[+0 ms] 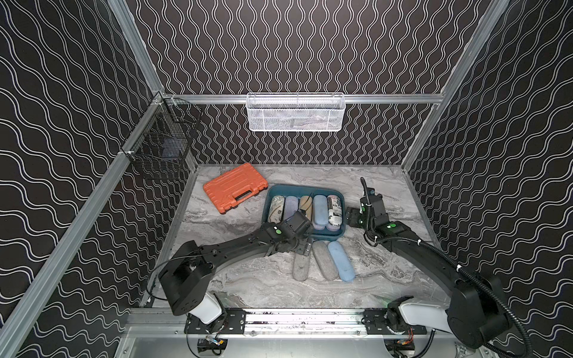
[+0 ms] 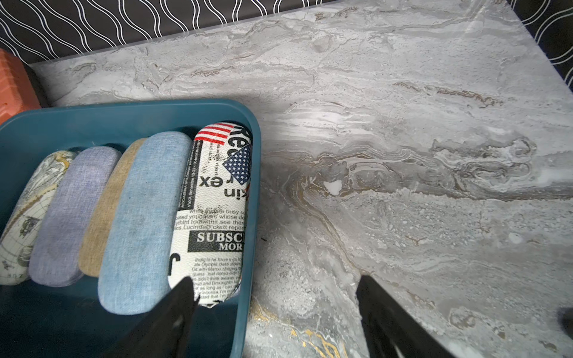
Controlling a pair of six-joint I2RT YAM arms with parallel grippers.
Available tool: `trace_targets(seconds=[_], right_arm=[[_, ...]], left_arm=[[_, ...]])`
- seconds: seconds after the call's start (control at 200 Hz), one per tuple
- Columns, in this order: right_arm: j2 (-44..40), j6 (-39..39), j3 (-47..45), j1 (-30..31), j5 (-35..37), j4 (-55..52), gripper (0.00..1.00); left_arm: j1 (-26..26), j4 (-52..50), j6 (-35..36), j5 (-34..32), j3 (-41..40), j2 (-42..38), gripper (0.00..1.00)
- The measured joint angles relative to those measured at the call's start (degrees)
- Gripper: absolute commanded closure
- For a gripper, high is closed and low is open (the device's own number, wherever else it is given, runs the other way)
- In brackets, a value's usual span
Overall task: Put the glasses cases into the storage boxes
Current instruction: Pick up the glasses case at the center of the board.
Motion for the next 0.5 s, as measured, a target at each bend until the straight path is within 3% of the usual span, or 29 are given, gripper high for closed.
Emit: trace_targets(seconds=[0.5], right_arm=[[-0.28,0.04,-0.96,0.00,0.00,0.07,0.16]], left_arm=[[-3.21,3.21,-2.38,1.11,-0.50,8.24,0.12]])
